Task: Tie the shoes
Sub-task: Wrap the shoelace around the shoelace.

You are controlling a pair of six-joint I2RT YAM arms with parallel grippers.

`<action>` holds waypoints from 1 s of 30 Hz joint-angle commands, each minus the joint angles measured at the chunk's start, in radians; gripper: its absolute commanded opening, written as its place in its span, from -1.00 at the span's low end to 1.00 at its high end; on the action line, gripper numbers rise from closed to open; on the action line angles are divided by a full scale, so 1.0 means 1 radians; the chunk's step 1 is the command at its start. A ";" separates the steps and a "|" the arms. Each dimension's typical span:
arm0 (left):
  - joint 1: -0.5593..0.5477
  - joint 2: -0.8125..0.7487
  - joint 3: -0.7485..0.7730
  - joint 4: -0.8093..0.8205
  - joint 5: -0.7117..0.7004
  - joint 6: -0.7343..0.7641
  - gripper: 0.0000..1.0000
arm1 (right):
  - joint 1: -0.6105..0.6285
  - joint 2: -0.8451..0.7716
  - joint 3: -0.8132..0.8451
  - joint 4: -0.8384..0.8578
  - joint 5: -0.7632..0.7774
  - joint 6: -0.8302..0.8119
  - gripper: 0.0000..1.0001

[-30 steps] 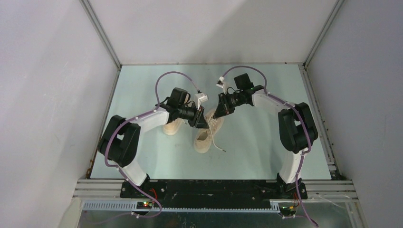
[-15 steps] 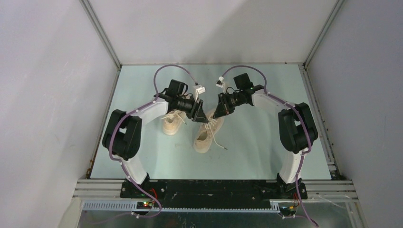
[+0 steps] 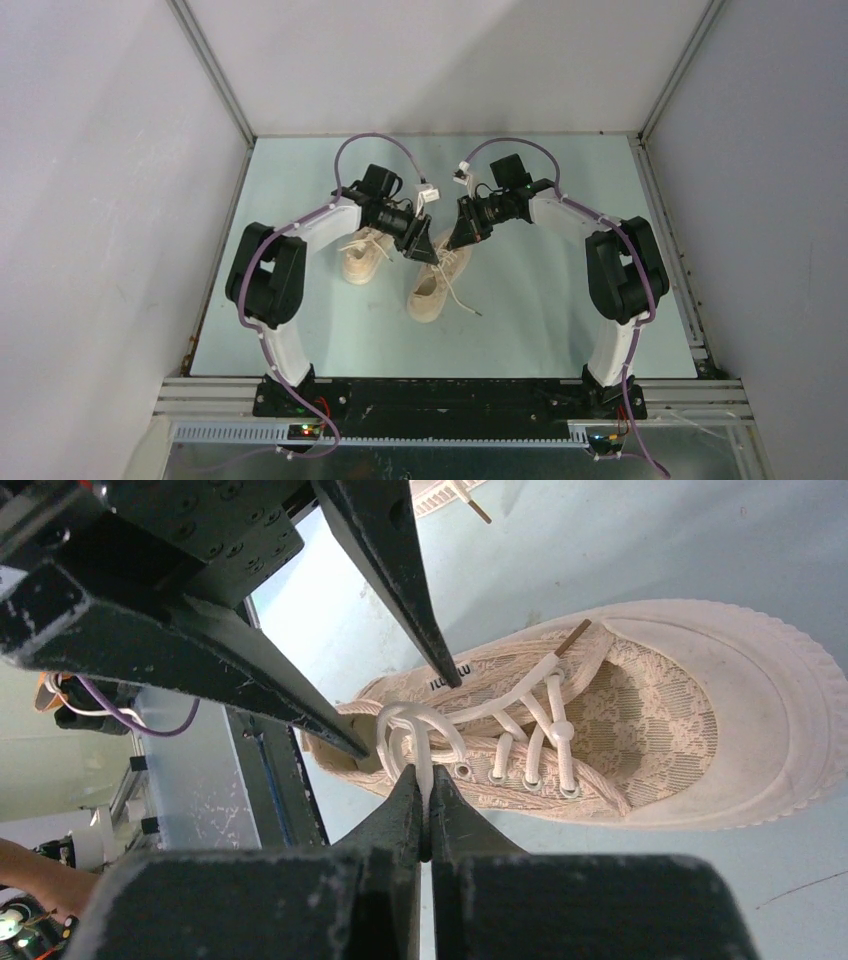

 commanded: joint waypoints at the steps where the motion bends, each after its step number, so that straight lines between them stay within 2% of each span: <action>1: -0.019 0.004 0.042 -0.056 0.064 0.090 0.09 | 0.000 -0.051 0.038 0.012 0.007 0.001 -1.00; 6: -0.033 0.012 0.055 -0.068 0.064 0.105 0.08 | 0.000 -0.056 0.039 0.011 0.012 0.002 -1.00; 10: -0.044 0.026 0.072 -0.068 0.035 0.100 -0.01 | 0.000 -0.058 0.039 0.010 0.013 0.002 -1.00; 25: -0.045 0.040 0.103 -0.139 0.070 0.189 -0.78 | -0.006 -0.065 0.033 0.015 0.004 0.024 -1.00; 26: -0.045 0.039 0.102 -0.140 0.074 0.192 -0.89 | -0.006 -0.064 0.032 0.014 0.001 0.022 -1.00; 28: -0.045 0.036 0.102 -0.142 0.085 0.199 -0.98 | -0.011 -0.066 0.032 0.009 -0.008 0.015 -0.91; 30: -0.045 0.032 0.103 -0.147 0.089 0.208 -1.00 | -0.025 -0.067 0.026 0.015 -0.013 0.029 -0.80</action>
